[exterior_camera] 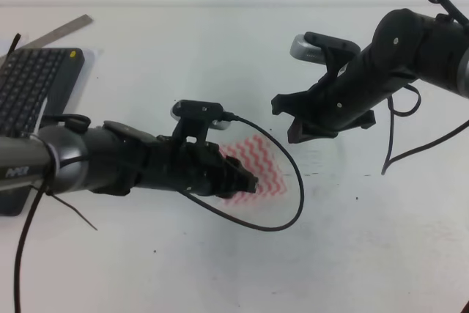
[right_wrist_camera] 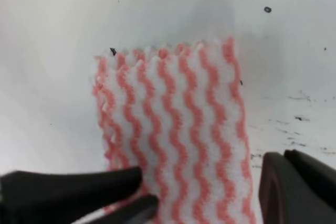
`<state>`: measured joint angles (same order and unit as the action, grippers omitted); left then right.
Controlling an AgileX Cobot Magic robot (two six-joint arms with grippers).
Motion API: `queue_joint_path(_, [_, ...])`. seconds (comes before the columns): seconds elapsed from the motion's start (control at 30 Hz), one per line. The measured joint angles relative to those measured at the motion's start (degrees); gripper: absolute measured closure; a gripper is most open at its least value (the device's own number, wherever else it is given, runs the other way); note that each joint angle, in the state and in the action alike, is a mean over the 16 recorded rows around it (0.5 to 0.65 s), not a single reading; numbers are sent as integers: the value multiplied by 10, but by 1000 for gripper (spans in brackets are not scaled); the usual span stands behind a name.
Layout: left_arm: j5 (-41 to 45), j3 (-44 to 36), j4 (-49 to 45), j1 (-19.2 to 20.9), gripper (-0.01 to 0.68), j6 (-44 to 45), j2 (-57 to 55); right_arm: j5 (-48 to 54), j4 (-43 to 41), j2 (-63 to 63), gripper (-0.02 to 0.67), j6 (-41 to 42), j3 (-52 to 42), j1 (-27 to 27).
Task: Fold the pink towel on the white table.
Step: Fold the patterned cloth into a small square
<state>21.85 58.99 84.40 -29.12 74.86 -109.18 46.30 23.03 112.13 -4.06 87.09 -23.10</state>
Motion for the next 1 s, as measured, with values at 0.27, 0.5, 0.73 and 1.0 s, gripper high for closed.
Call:
queue_joint_path(0.27, [-7,0,-16,0,543,-9,6,0,0,0,666,0,0,0])
queue_joint_path(0.5, [6,0,-20,1,566,-13,10,0,0,-1,666,0,0,1])
queue_joint_path(0.73, [15,0,-51,1,590,-16,38,0,0,-1,666,0,0,1])
queue_joint_path(1.0, [29,0,-144,1,505,-25,79,1,0,0,667,1,0,0])
